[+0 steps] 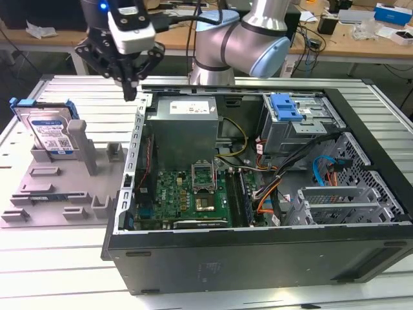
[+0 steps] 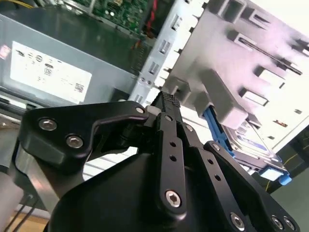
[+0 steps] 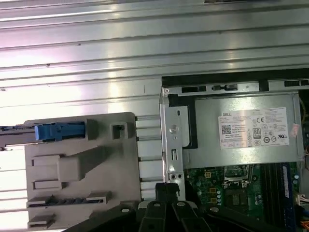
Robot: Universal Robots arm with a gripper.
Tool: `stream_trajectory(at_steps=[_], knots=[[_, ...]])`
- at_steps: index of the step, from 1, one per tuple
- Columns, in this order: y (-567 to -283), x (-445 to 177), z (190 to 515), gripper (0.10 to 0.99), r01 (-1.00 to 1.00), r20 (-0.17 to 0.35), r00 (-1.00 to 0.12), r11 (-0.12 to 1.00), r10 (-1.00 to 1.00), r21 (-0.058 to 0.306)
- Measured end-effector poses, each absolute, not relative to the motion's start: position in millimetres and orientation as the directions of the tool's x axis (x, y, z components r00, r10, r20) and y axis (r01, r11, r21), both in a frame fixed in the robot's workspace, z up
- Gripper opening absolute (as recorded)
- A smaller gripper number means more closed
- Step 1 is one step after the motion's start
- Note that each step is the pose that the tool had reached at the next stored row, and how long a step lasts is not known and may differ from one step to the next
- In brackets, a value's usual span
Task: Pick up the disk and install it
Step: 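Reach for the disk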
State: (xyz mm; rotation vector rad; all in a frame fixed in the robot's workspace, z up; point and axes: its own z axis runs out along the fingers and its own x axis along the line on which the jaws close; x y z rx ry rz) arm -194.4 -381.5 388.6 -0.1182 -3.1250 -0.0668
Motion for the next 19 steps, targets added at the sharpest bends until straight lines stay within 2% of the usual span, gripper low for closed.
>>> stream_trajectory(at_steps=[19], knots=[[-346.4,-279.3,384.6,0.106,0.077,0.037,-0.997,0.996,0.075,0.04]])
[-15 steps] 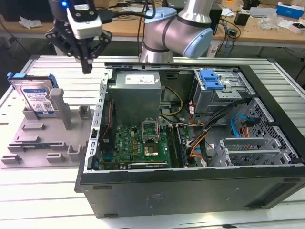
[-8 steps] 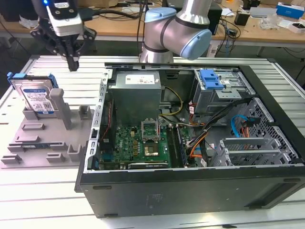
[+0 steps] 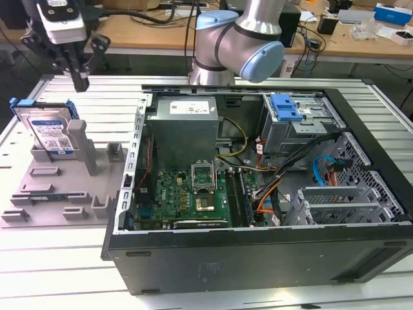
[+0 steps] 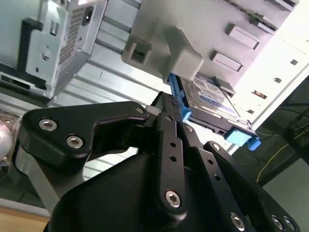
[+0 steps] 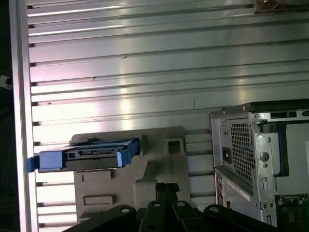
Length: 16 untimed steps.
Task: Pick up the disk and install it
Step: 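Reach for the disk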
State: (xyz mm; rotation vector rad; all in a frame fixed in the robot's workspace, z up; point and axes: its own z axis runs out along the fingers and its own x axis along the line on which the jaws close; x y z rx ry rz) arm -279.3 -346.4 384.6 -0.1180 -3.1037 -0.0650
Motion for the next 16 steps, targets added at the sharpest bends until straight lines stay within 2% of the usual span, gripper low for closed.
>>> stream_trajectory(at_steps=[16], knots=[[-323.1,-327.9,381.1,0.106,0.077,0.049,-0.996,0.996,0.075,0.04]])
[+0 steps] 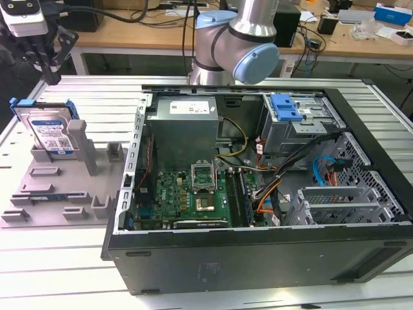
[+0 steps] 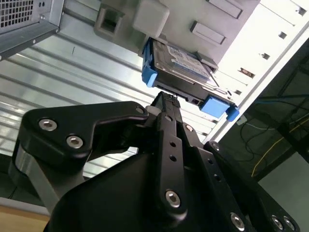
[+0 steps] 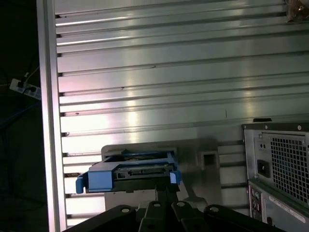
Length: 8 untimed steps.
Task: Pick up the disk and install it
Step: 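Reach for the disk, then pick up the disk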
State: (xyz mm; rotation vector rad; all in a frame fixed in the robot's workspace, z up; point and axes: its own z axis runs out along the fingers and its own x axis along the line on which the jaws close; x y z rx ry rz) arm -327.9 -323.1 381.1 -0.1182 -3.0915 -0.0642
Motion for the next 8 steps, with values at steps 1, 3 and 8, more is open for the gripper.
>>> stream_trajectory(at_steps=[1,3,8], knots=[[-323.1,-328.0,381.1,0.106,0.077,0.049,-0.996,0.996,0.075,0.04],[-323.0,-327.9,381.1,0.106,0.077,0.049,-0.996,0.996,0.075,0.04],[-322.9,-328.0,381.1,0.106,0.077,0.049,-0.996,0.996,0.075,0.04]])
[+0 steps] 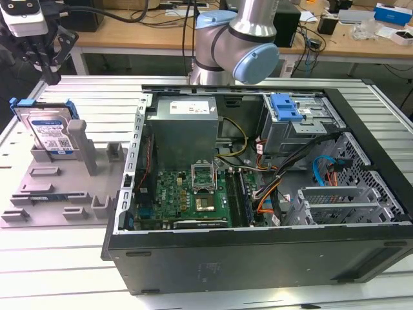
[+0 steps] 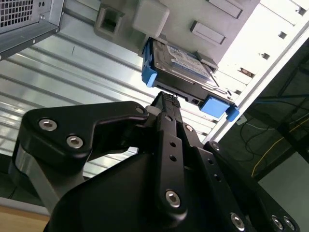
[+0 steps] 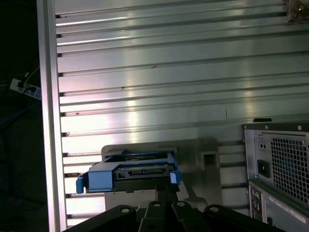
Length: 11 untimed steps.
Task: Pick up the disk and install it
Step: 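Pick up the disk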
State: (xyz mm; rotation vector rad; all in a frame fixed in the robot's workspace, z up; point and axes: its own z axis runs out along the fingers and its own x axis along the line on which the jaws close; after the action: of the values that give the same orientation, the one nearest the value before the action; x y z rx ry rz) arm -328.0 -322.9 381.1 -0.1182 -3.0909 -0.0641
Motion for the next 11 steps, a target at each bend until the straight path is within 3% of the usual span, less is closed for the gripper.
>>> stream_trajectory(at_steps=[11], knots=[[-322.7,-327.9,380.6,0.106,-0.019,0.049,-0.999,0.999,-0.021,0.04]])
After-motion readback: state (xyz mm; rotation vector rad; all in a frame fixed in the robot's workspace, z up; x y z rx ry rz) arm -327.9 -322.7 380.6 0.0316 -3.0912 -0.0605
